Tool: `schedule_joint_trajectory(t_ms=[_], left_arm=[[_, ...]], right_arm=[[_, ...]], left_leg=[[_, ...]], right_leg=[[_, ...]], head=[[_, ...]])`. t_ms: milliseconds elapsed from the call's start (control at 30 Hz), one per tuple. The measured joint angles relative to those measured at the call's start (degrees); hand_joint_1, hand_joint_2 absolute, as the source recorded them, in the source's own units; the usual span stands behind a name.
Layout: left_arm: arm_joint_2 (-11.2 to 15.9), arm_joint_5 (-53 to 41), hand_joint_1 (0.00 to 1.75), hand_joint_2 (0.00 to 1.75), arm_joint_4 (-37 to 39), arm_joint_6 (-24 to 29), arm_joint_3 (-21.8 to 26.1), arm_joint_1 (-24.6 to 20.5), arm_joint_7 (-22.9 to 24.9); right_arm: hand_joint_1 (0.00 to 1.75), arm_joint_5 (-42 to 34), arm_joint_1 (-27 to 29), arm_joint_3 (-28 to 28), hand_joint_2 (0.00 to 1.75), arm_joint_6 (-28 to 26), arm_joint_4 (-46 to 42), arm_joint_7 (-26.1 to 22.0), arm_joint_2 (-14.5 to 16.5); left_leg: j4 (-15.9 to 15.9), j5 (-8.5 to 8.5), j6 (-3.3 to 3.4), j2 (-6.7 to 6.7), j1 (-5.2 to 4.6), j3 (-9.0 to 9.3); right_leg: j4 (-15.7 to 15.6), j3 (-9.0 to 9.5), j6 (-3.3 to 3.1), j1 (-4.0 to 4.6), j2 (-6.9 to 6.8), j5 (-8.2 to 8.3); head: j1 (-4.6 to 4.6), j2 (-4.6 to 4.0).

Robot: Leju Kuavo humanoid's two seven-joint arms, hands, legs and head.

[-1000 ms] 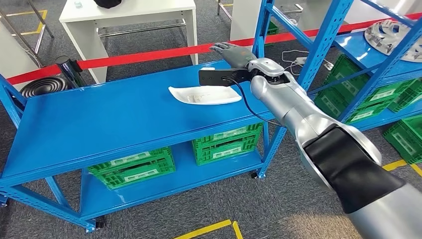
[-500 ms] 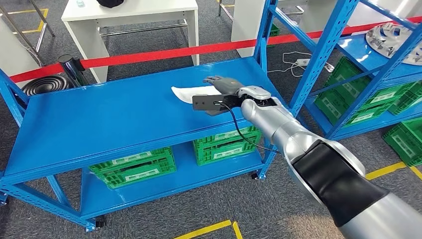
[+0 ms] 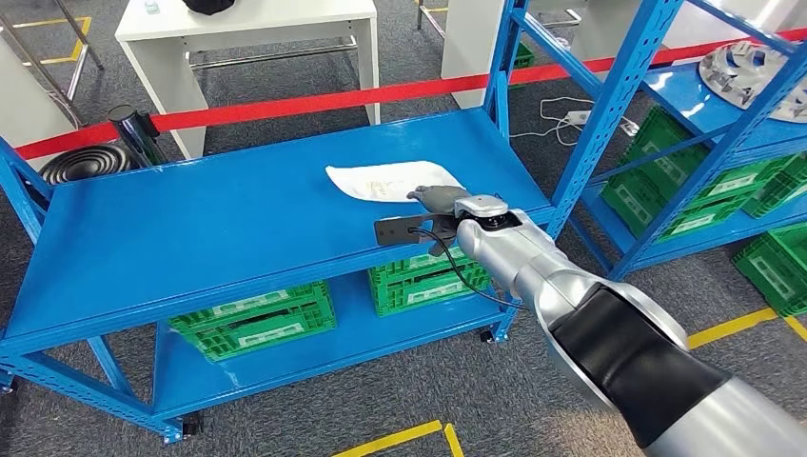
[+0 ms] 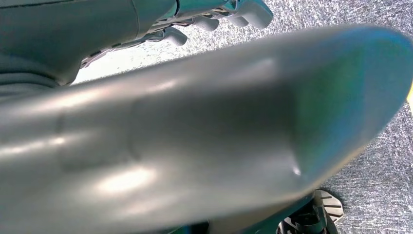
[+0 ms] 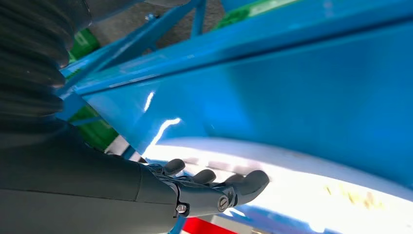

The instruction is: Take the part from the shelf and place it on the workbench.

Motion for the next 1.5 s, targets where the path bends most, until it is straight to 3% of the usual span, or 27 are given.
schedule_joint_trajectory(t_ms=[267, 567, 833, 1233, 1333, 1400, 1467, 1500], left_arm=[[-0.03, -0.02, 0.0, 0.0, 0.0, -0.02, 0.35, 0.46, -0.23], [-0.03, -0.07, 0.0, 0.0, 0.0, -0.11, 0.44, 0.81, -0.3], [-0.05, 0.14, 0.0, 0.0, 0.0, -0.37, 0.81, 1.19, -0.85], [-0.08, 0.16, 0.0, 0.0, 0.0, -0.55, 1.21, 1.67, -1.07], [-0.14, 0.22, 0.0, 0.0, 0.02, -0.55, 1.36, 1.76, -1.07], [-0.21, 0.33, 0.0, 0.0, 0.02, -0.55, 1.42, 1.78, -1.08], [-0.28, 0.45, 0.0, 0.0, 0.01, -0.54, 1.48, 1.78, -1.13], [-0.32, 0.48, 0.0, 0.0, 0.01, -0.53, 1.5, 1.78, -1.16]], right_arm=[[0.0, 2.4, 1.43, 1.46, 1.75, -1.45, 1.12, 2.85, -2.24], [0.0, 3.07, 2.68, 1.86, 1.75, -2.43, 1.56, 3.1, -4.51], [0.0, 5.25, 2.31, 2.07, 1.75, -7.74, 1.54, 4.8, -6.39], [0.05, 4.8, 1.23, 1.89, 1.75, -9.13, 1.47, 4.62, -7.96], [0.22, 4.58, 0.11, 1.44, 1.75, -9.16, 1.47, 4.46, -8.74], [0.55, 4.58, -0.74, 1.11, 1.75, -8.94, 1.47, 4.3, -9.08], [1.24, 4.58, -1.6, 0.72, 1.75, -8.77, 1.46, 4.17, -9.3], [1.49, 4.58, -2.03, 0.5, 1.75, -8.73, 1.45, 4.11, -9.41]], left_leg=[[0.0, 0.0, 0.01, -0.03, -0.01, 0.0], [0.0, -0.01, 0.0, 0.11, -0.01, 0.0], [-0.03, -0.01, 0.0, 0.11, -0.01, 0.0], [-0.03, -0.01, 0.0, 0.09, -0.02, 0.0], [-0.03, -0.01, 0.0, 0.1, -0.02, 0.0], [-0.03, -0.01, 0.0, 0.1, -0.02, 0.0], [-0.03, 0.0, 0.0, 0.1, -0.02, 0.0], [-0.03, 0.0, 0.0, 0.1, -0.02, 0.0]], right_leg=[[0.0, 0.01, 0.0, -0.01, -0.03, 0.0], [0.0, -0.05, 0.0, -0.01, 0.03, 0.0], [0.03, -0.03, 0.0, -0.01, 0.02, 0.0], [0.03, -0.03, 0.0, -0.01, 0.02, 0.0], [0.03, -0.03, 0.01, -0.02, 0.02, 0.0], [0.03, -0.03, 0.01, -0.01, 0.03, 0.0], [0.03, -0.03, 0.01, -0.01, 0.03, 0.0], [0.03, -0.03, 0.01, -0.01, 0.02, 0.0]], head=[[0.01, 0.0], [0.0, 0.0], [0.0, 0.0], [0.0, 0.0], [0.0, 0.0], [0.0, 0.0], [0.0, 0.0], [0.0, 0.0]])
